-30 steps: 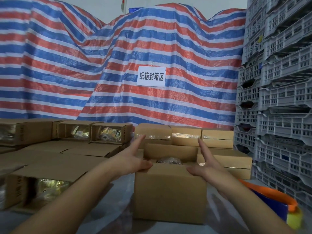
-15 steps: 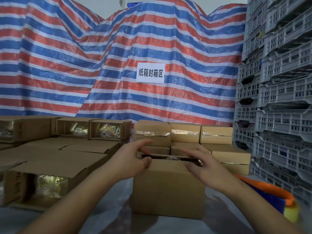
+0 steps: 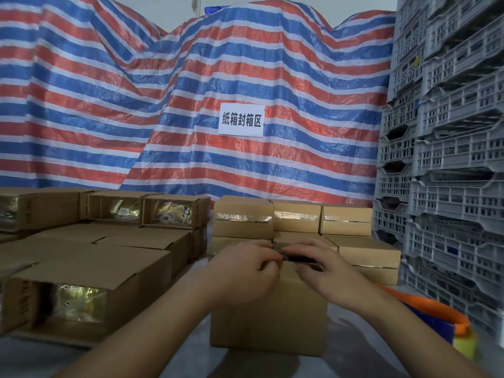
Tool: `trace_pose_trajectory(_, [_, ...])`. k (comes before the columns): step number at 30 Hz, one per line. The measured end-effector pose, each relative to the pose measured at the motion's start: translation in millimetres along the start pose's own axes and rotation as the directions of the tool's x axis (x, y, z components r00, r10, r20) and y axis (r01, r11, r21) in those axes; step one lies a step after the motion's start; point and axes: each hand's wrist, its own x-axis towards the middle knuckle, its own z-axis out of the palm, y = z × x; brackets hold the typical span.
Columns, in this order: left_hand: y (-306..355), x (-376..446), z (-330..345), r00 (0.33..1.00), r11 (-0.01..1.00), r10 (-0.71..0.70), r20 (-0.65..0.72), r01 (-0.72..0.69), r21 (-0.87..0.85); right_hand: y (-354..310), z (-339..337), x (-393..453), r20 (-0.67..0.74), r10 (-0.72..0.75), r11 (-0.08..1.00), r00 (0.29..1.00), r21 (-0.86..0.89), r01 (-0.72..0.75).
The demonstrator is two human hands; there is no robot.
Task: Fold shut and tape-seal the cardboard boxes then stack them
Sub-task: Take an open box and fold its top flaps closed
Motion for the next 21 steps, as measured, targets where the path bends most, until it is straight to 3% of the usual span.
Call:
trace_pose_trajectory(9, [6, -1, 12, 0.995, 0.983, -0.096, -0.037, 0.101, 0.152, -4, 0, 1, 0.005, -0.03, 1.0, 1.0, 0.006, 0.03])
trace_pose_trajectory(16, [-2, -11, 11, 0.983, 0.996, -0.05, -0.176, 0.036, -0.085, -9, -2, 3, 0.138, 0.06, 0.962, 0.989, -0.271, -0.021])
trace_pose_trajectory(21, [-5, -10, 7, 0.993, 0.998, -0.063, -0.103, 0.061, -0.025, -12, -1, 7, 0.199, 0.118, 0.952, 0.973, -0.303, -0.054])
